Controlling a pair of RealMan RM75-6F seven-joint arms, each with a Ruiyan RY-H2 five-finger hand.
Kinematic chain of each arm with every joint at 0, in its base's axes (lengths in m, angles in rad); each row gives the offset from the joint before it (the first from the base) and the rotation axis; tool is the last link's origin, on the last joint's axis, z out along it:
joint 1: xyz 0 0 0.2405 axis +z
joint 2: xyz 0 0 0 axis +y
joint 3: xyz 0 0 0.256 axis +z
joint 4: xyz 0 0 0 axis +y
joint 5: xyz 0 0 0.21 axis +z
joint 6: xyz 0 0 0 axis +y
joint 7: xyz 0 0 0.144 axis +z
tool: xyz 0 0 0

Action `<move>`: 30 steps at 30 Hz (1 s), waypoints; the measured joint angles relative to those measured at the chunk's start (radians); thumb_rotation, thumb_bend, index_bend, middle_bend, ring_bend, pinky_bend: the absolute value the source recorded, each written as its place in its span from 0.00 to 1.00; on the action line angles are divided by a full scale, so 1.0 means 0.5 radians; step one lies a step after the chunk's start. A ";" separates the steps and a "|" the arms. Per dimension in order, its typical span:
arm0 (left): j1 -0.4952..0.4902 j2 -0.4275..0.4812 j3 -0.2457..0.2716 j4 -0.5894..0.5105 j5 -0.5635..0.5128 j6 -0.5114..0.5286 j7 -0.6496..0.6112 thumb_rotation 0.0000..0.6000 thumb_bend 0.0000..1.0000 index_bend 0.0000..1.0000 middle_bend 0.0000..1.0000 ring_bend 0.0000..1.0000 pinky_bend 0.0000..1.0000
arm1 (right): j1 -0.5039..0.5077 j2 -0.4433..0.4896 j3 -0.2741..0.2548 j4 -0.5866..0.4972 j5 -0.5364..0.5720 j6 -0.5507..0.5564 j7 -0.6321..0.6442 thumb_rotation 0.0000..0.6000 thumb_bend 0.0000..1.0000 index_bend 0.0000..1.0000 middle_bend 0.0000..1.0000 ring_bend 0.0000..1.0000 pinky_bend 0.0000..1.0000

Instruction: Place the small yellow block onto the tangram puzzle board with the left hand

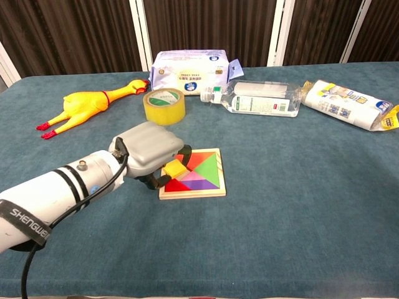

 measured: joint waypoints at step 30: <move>-0.077 -0.007 0.039 -0.048 -0.153 0.031 0.037 1.00 0.39 0.36 1.00 1.00 1.00 | -0.009 0.005 0.004 -0.002 0.002 0.008 0.004 1.00 0.18 0.00 0.00 0.00 0.00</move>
